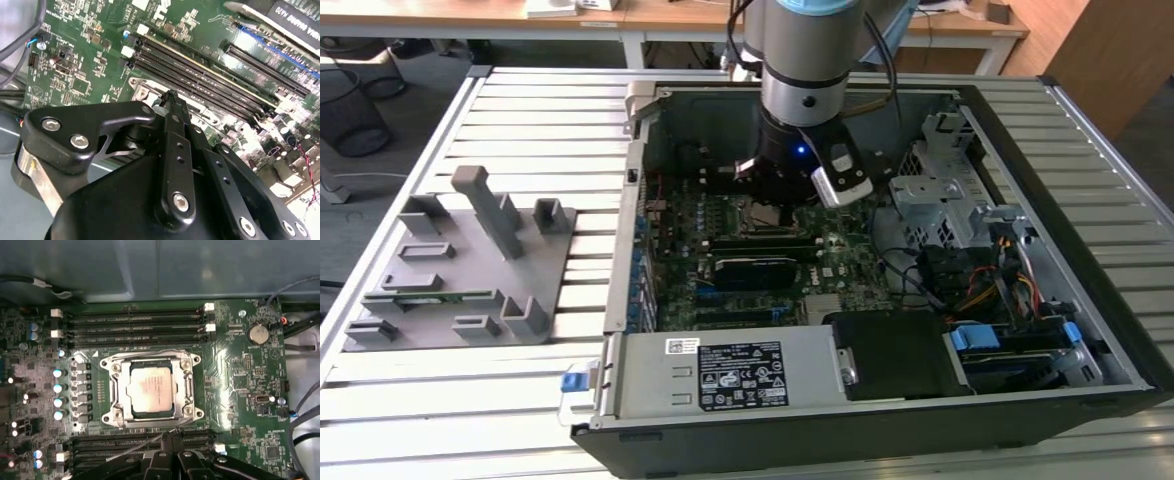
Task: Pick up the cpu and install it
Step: 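Install the second cpu locking lever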
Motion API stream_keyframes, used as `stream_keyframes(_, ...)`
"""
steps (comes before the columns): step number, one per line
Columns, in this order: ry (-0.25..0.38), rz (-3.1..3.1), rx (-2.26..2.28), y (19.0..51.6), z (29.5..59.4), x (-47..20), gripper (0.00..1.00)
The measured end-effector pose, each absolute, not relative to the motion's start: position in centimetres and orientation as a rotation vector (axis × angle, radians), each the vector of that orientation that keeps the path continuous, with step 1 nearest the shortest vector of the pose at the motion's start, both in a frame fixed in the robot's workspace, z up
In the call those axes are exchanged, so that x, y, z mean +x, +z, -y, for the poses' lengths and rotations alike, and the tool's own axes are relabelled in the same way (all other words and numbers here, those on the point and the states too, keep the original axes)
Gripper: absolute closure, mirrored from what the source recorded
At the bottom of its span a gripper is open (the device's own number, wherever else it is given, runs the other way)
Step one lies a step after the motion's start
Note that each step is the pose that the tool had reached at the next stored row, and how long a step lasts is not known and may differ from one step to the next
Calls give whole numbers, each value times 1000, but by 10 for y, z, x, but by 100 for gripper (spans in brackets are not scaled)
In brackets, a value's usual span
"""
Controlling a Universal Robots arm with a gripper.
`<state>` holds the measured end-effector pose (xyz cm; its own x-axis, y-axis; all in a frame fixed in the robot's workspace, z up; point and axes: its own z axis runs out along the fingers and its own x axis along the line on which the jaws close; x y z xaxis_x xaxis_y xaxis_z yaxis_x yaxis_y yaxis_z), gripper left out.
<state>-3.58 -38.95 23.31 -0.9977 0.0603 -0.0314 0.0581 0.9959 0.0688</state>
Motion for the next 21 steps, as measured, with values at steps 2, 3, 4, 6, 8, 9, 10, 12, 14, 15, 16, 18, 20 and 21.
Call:
stream_keyframes(2,113,-3105,92,233,394,-37,89)
stream_keyframes(3,114,-3105,92,233,395,-37,89)
stream_keyframes(4,116,-3105,93,233,396,-38,89)
stream_keyframes(6,121,-3105,92,233,396,-42,89)
stream_keyframes(8,126,-3105,93,233,397,-46,89)
stream_keyframes(9,128,-3104,92,233,397,-49,89)
stream_keyframes(10,130,-3104,92,233,397,-51,89)
stream_keyframes(12,132,-3104,93,232,397,-55,89)
stream_keyframes(14,135,-3104,93,232,398,-59,89)
stream_keyframes(15,138,-3104,93,231,398,-60,89)
stream_keyframes(16,142,-3104,93,231,398,-61,89)
stream_keyframes(18,149,-3104,93,228,398,-61,89)
stream_keyframes(20,152,-3104,93,226,398,-61,89)
stream_keyframes(21,154,-3104,93,225,398,-62,89)
